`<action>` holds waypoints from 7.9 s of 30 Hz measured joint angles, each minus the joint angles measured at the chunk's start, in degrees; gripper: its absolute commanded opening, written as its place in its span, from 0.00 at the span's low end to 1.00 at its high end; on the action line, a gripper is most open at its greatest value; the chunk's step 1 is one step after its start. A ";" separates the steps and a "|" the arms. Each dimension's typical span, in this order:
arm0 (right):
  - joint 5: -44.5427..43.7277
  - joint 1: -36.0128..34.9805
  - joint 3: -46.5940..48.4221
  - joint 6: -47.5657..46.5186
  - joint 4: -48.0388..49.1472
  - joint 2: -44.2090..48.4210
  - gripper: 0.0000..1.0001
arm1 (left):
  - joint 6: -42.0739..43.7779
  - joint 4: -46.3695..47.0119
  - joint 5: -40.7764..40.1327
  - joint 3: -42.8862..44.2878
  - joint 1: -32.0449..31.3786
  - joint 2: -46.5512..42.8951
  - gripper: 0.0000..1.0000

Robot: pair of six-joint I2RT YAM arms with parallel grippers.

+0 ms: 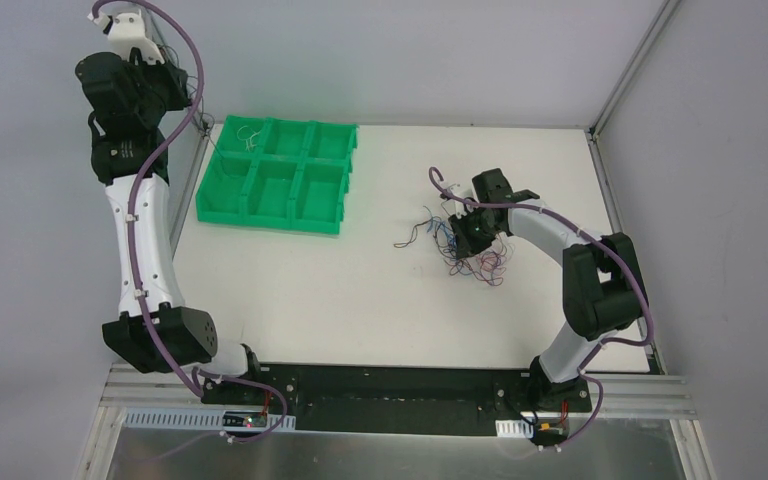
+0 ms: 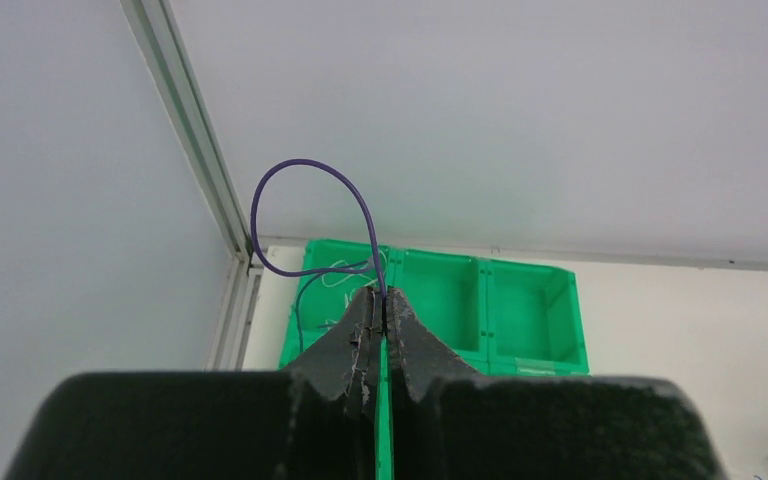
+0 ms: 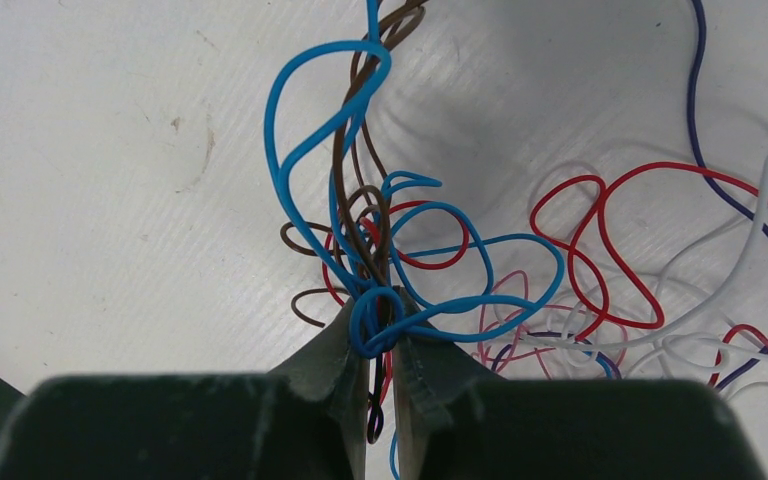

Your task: Untangle the cables

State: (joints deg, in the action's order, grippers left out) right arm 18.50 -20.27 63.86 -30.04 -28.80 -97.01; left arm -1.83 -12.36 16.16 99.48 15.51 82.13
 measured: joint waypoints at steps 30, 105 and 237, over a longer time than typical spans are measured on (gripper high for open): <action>0.31 0.00 0.11 0.00 -0.66 -2.71 0.13 | 2.47 2.34 8.37 -9.73 4.11 4.50 0.00; 5.64 0.04 5.27 1.33 -10.21 2.27 0.00 | 11.80 -14.03 16.90 -8.66 5.97 3.87 0.99; 9.73 12.87 -0.37 -0.74 -6.78 -1.36 0.07 | -22.88 13.44 16.92 -27.10 -49.99 23.37 0.00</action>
State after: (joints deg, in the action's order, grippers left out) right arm 28.23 -7.40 63.48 -30.79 -35.57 -98.37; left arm -24.71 1.08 33.08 72.38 -34.48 105.49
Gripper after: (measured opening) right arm 0.070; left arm 0.019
